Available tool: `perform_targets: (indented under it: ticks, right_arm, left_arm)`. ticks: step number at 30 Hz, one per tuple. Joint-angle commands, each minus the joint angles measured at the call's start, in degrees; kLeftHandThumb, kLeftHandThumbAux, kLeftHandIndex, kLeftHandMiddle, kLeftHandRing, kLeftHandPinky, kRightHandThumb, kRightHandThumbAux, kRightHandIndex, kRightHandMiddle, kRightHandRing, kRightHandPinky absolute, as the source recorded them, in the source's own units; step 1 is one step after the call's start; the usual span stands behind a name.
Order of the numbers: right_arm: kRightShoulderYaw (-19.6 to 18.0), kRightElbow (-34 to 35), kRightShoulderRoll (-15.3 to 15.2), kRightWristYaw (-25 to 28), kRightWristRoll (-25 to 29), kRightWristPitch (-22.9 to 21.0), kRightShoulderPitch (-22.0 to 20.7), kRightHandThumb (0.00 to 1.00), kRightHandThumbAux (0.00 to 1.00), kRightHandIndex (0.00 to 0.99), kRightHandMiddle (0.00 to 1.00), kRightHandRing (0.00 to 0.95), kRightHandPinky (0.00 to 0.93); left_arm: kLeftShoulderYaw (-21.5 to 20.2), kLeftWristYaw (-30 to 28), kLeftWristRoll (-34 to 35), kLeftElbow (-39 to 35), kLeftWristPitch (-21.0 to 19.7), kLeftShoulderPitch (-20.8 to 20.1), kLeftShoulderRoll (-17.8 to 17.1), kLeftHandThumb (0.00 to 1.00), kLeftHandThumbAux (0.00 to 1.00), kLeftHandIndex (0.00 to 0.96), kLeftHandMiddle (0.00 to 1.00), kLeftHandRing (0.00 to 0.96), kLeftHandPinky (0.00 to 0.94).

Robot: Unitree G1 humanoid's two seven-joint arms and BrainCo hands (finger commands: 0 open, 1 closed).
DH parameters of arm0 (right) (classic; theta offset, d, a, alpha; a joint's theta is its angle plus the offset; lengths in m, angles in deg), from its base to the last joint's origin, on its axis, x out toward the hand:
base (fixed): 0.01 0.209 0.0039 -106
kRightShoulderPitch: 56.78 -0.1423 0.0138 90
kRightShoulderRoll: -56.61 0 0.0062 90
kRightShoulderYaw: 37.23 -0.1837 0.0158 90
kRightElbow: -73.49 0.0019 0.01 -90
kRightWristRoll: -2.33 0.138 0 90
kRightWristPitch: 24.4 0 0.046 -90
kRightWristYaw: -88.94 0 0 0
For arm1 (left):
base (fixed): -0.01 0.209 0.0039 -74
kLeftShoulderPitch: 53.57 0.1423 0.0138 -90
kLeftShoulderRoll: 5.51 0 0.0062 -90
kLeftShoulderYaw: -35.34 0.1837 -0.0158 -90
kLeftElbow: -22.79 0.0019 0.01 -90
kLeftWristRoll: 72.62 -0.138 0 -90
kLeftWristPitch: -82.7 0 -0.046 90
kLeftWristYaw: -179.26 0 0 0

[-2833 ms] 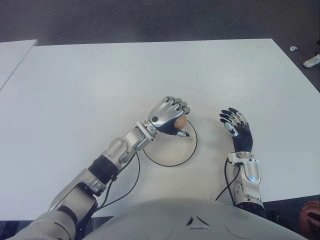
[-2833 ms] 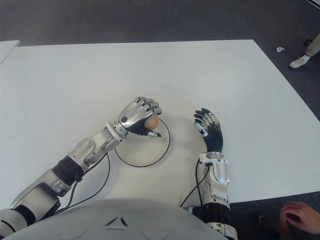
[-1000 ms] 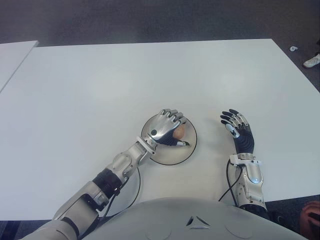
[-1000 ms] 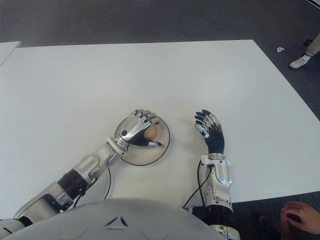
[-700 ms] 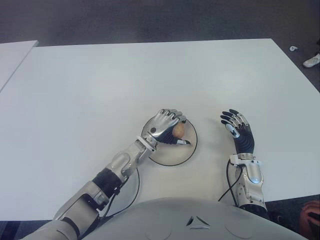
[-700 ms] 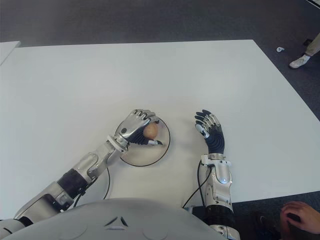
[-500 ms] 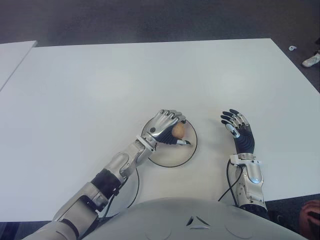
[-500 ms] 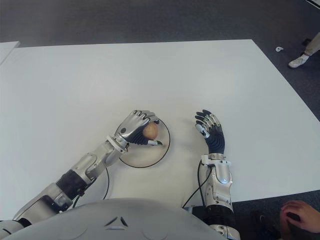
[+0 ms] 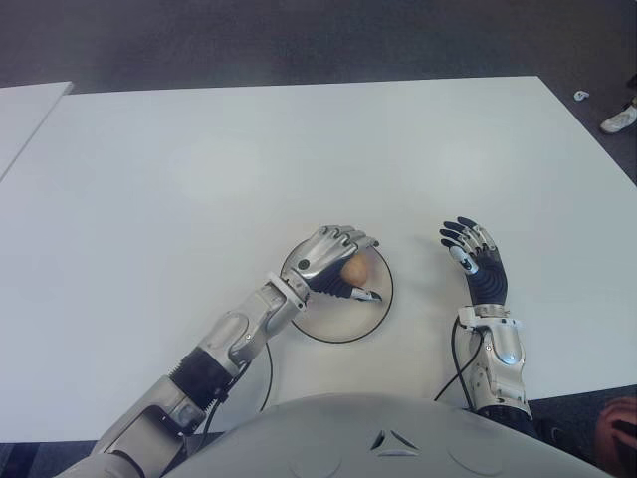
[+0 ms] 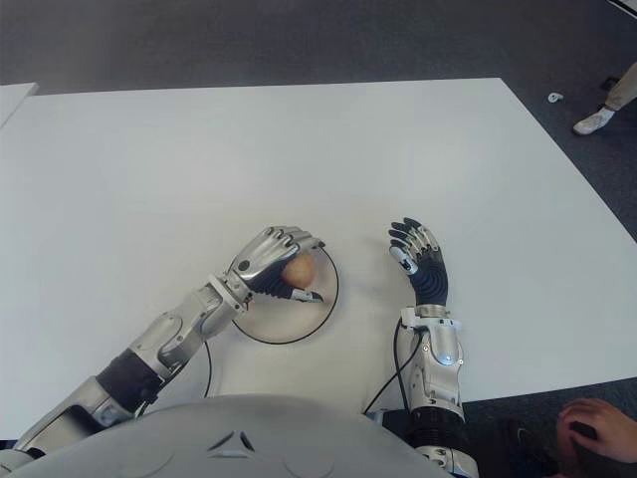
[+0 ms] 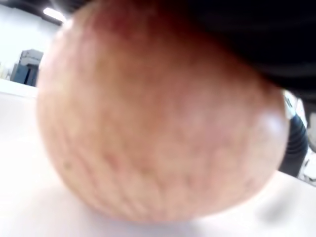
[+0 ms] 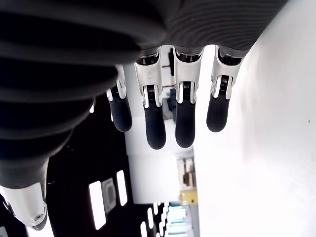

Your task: Put the apples into the plate.

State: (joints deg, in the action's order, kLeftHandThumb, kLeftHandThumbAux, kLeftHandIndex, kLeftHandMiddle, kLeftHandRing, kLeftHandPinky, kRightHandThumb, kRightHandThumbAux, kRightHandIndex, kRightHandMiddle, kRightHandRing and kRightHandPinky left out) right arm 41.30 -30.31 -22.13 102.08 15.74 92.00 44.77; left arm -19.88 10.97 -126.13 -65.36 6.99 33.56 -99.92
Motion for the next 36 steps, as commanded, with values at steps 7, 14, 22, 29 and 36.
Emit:
perform_targets:
  ticks: [7,14,22,29,36]
  right_arm:
    - [-0.2,-1.77,0.14,0.25,0.17,-0.86,0.04,0.389,0.608,0.211,0.303,0.277,0.27]
    - [-0.29,-2.03,0.15,0.33,0.15,-0.78,-0.12,0.389,0.608,0.211,0.303,0.277,0.27]
    - [-0.34,-2.28,0.19,0.35,0.09,-0.72,-0.27,0.389,0.608,0.211,0.303,0.277,0.27]
    - [-0.31,-2.39,0.29,0.31,-0.03,-0.65,-0.36,0.389,0.608,0.211,0.303,0.277,0.27]
    - [-0.28,-2.46,0.37,0.24,-0.13,-0.65,-0.47,0.389,0.608,0.211,0.303,0.277,0.27]
  left_arm:
    - [-1.97,-6.37,-1.65,-7.85,-3.46,2.57,-2.08,0.148,0.28,0.147,0.192,0.163,0.181]
    - [-2.84,-10.3,-3.3,-11.97,-6.15,3.75,-2.15,0.087,0.272,0.115,0.128,0.112,0.148]
    - [-4.18,-13.15,-3.11,-15.25,-6.19,4.18,-3.09,0.058,0.263,0.089,0.097,0.082,0.113]
    - [-5.37,-15.98,-2.58,-17.85,-6.15,4.81,-3.73,0.043,0.235,0.023,0.043,0.023,0.016]
    - [-7.19,-19.19,-0.75,-20.53,-4.79,4.17,-5.4,0.065,0.202,0.001,0.003,0.001,0.0]
